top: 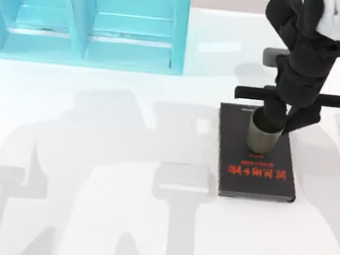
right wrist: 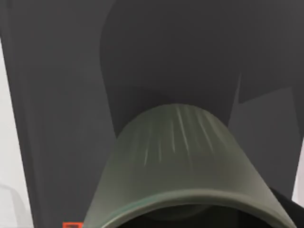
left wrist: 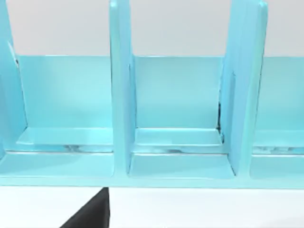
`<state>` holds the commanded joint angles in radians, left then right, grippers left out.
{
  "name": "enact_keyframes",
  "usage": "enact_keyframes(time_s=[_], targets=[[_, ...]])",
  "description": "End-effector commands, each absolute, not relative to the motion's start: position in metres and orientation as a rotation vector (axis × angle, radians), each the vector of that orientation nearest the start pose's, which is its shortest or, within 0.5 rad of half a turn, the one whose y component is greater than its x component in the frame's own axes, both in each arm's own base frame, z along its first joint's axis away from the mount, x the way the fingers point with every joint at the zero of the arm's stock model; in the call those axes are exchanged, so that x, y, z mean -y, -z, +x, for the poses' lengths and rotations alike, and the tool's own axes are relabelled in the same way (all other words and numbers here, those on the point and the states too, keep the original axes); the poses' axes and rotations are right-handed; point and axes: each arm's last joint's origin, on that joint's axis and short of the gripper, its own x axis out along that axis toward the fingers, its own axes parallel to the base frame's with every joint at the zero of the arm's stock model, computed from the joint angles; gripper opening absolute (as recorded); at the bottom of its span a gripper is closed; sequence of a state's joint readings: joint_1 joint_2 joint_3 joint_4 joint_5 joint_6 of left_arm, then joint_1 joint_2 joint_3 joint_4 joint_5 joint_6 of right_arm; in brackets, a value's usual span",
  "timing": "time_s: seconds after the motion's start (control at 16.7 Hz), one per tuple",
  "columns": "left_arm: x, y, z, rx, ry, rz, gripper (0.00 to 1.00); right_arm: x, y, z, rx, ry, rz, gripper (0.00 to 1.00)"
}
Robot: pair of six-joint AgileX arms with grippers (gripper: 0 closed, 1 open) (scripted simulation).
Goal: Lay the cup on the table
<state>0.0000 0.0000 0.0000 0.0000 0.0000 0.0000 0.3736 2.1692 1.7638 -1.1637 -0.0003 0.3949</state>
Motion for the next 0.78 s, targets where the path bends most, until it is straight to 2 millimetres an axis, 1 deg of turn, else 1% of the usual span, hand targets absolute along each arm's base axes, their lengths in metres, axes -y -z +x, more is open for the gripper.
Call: enact_keyframes(time_s=[0.24, 0.36, 0.54, 0.66, 0.78], targets=[[0.001, -0.16, 0.106, 0.0, 0.0, 0.0, 1.0, -0.158, -0.207, 0.392, -1.571, 0.007, 0.012, 0.0], [0.001, -0.16, 0.106, 0.0, 0.0, 0.0, 1.0, -0.158, -0.21, 0.392, -1.57, 0.007, 0.012, 0.0], [0.001, -0.16, 0.106, 0.0, 0.0, 0.0, 1.0, -0.16, -0.208, 0.392, -1.574, 0.008, 0.012, 0.0], [0.001, -0.16, 0.106, 0.0, 0.0, 0.0, 1.0, -0.17, -0.214, 0.391, -1.56, 0.012, 0.023, 0.0], [0.001, -0.16, 0.106, 0.0, 0.0, 0.0, 1.0, -0.189, -0.222, 0.388, -1.552, 0.02, 0.034, 0.0]])
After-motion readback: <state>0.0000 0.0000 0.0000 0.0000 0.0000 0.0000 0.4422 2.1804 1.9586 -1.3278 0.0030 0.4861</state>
